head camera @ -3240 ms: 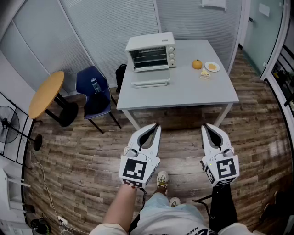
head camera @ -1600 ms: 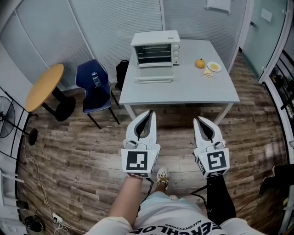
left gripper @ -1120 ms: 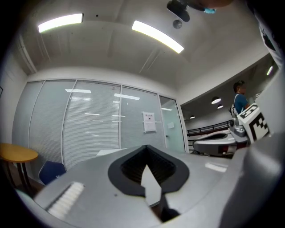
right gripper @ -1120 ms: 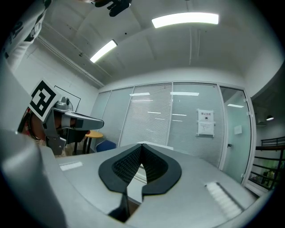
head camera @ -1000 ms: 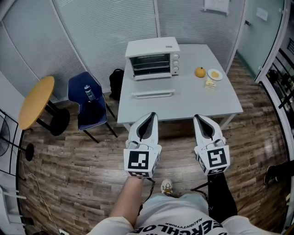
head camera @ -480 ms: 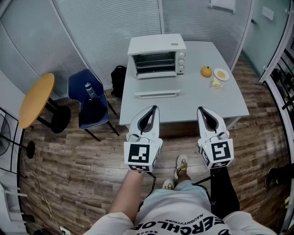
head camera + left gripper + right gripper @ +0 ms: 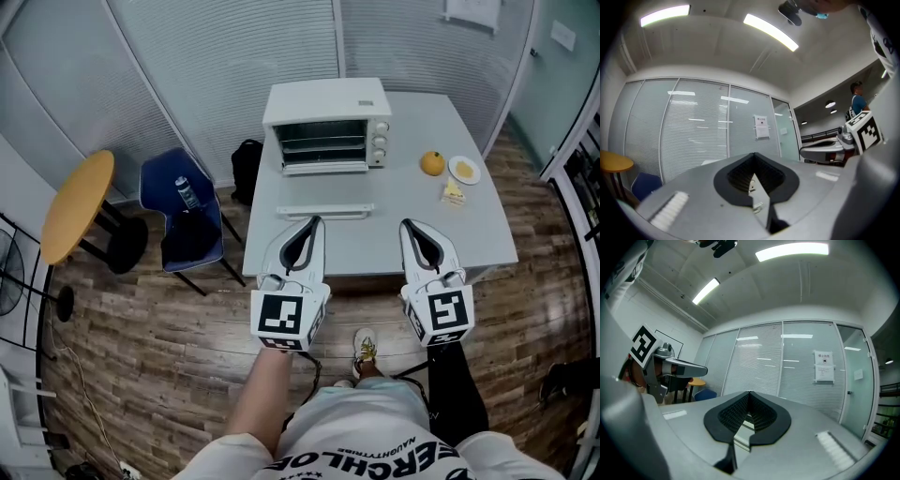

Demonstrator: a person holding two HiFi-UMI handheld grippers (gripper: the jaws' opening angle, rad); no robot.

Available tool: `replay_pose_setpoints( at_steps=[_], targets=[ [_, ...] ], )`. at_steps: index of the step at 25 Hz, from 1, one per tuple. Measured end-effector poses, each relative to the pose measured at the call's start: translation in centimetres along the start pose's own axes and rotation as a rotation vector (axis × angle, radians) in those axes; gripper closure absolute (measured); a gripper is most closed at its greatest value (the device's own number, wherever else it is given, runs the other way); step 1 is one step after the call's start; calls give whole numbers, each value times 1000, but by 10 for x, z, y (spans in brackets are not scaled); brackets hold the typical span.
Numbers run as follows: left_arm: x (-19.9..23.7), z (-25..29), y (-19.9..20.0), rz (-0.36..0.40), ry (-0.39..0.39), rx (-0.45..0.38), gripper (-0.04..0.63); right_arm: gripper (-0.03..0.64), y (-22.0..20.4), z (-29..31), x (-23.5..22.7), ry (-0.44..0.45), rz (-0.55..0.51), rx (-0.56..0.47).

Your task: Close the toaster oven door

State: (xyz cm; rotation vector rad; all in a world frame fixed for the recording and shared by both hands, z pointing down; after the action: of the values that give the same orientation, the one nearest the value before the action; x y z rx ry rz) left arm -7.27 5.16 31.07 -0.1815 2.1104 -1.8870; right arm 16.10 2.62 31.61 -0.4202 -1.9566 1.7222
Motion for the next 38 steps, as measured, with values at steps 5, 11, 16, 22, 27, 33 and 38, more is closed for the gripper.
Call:
replay_pose_setpoints(
  at_steps=[5, 11, 16, 22, 27, 33, 38],
  targets=[
    [13, 42, -8, 6, 23, 7, 540, 615, -9, 43, -24, 31, 1, -5],
    [25, 90, -14, 16, 47, 15, 540, 615, -16, 90, -53, 63, 1, -12],
    [33, 122, -18, 18, 65, 24, 540, 615, -23, 124, -72, 88, 11, -20],
    [42, 152, -24, 23, 86, 34, 540, 615, -30, 158, -89, 126, 20, -27],
    [46, 170, -35, 36, 114, 44, 540, 615, -41, 179, -98, 157, 34, -26],
    [46, 187, -35, 61, 99, 14, 540, 615, -49, 195, -109, 161, 50, -21],
    [52, 197, -40, 68, 83, 9, 540, 615, -49, 204, -110, 157, 43, -18]
  ],
)
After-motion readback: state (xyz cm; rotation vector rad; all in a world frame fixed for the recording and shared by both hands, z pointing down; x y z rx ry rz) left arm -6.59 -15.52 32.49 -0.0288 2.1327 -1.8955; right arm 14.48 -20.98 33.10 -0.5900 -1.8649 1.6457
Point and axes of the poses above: the fingertips, and each gripper's own axes: z forward along the fingers, x to its left, y out of its top, the point moved 10 cm from there along -z, backward along the fingers, and after that the axes turned 2 degrees about z, right-handed, at the moved point
